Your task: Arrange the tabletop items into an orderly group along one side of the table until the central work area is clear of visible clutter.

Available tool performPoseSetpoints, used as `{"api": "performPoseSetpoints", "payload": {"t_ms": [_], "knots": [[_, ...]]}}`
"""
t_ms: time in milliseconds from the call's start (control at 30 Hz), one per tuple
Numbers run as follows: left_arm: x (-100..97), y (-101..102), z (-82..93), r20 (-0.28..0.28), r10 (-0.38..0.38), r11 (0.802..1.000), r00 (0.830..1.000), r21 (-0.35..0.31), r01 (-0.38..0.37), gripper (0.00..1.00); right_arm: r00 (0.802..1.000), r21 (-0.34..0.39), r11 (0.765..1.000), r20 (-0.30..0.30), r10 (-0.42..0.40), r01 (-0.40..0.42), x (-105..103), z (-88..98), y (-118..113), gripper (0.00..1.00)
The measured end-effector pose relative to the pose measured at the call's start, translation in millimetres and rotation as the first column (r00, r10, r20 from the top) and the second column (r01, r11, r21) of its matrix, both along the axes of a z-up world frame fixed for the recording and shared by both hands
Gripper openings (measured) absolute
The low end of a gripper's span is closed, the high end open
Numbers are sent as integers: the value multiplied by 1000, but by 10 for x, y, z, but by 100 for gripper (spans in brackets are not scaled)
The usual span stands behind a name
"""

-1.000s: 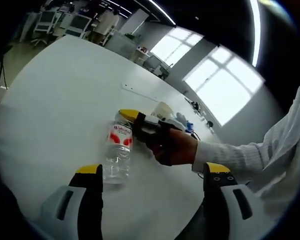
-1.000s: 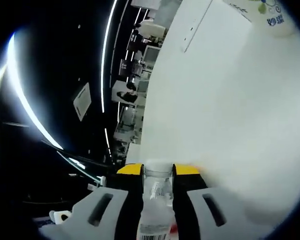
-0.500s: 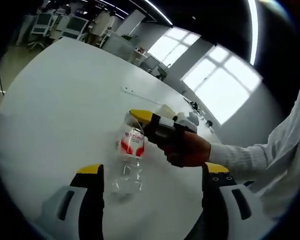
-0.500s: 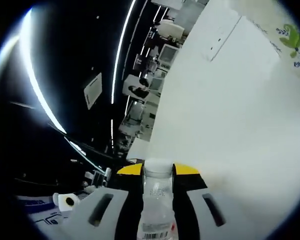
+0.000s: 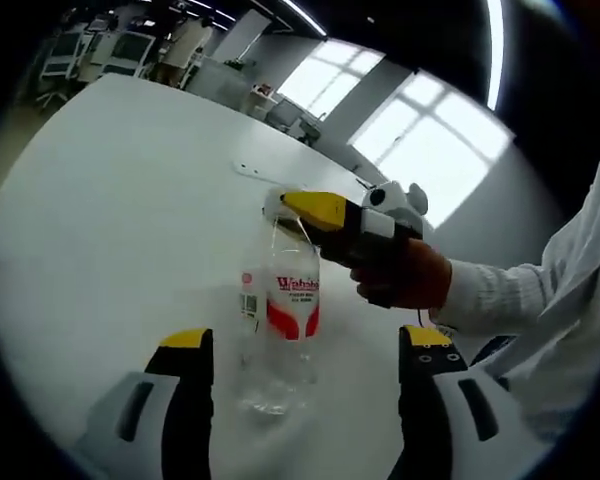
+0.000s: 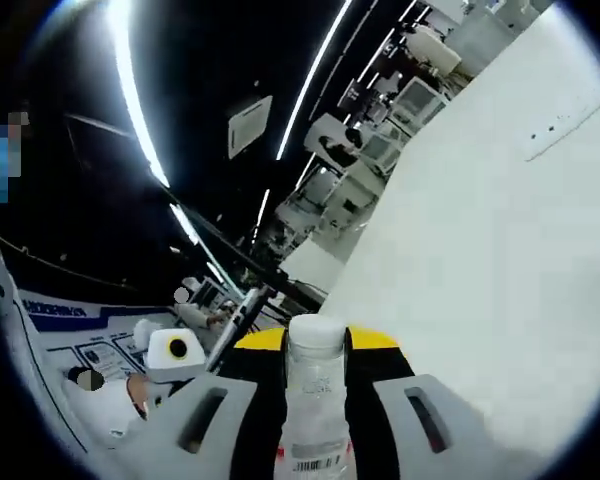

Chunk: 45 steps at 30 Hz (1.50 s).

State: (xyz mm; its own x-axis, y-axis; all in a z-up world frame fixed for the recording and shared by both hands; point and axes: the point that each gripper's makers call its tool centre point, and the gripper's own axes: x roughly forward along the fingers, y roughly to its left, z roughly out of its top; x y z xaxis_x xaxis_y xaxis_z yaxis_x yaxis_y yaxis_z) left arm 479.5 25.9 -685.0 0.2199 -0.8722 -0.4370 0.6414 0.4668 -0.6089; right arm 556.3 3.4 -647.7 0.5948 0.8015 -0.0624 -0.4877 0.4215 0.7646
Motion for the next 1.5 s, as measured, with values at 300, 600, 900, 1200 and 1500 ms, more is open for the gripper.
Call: {"api": "performPoseSetpoints", "payload": {"t_ms": [300,600,900,1200,1500], "knots": [[118,-207,-112,25,-95,995,995,-33,96,69,992,-61,993,72,105,-101,-91,110,141,19],[10,-251,-301,49,-216,976,975,-2,217,46,975,-138,975,121,189,-172,-191,195,259,19],[42,-319,-246,118,-226,974,967,1,227,44,966,-189,967,158,203,-172,-237,288,222,19],[118,-547,-48,141,-227,972,964,-27,233,44,957,-220,964,213,197,-149,-202,510,43,18],[211,-810,149,215,-275,960,937,2,282,43,935,-295,947,282,214,-128,-189,749,-204,19]]}}
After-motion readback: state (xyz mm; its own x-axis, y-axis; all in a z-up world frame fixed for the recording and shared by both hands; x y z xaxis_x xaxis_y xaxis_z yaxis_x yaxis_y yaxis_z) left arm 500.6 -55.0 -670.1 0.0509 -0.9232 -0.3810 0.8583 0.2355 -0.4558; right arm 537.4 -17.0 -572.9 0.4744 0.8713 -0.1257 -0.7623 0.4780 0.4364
